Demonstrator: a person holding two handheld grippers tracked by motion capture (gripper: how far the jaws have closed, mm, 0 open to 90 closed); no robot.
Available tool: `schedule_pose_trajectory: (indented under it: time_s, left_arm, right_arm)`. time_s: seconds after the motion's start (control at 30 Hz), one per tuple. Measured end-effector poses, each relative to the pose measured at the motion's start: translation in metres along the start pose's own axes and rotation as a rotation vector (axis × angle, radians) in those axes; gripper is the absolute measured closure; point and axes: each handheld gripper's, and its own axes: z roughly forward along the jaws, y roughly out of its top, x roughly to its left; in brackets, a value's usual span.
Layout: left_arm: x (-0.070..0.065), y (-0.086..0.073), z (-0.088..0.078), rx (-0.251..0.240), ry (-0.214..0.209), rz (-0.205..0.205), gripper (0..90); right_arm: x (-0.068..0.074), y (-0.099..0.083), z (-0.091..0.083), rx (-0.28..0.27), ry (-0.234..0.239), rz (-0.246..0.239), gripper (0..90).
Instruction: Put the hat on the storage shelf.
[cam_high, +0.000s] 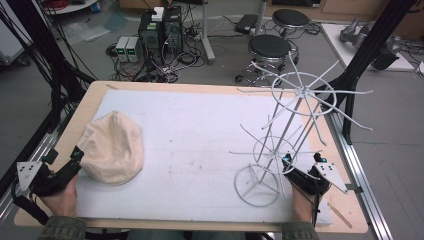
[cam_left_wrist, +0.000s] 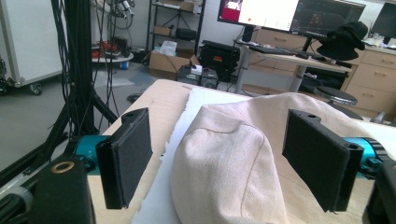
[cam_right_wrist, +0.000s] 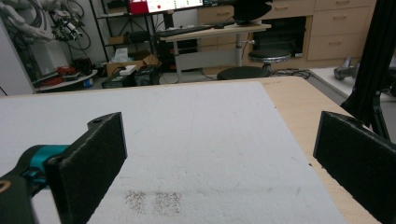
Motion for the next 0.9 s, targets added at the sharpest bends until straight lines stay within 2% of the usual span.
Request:
schedule_pose_trajectory:
  time_s: [0.43,0.9]
  left_arm:
    - [0.0006,-0.0001,0.0004,0.0,0.003,-0.006,24.0]
    - [0.0023,-0.0005,0.0007,0.005,-0.003,-0.025,24.0]
  right_arm:
    - [0.0004,-0.0006,0.0002,0.011,0.003,0.015,1.6]
    - [0.0001,-0.001,0.0007,0.011,0.008,0.01,1.6]
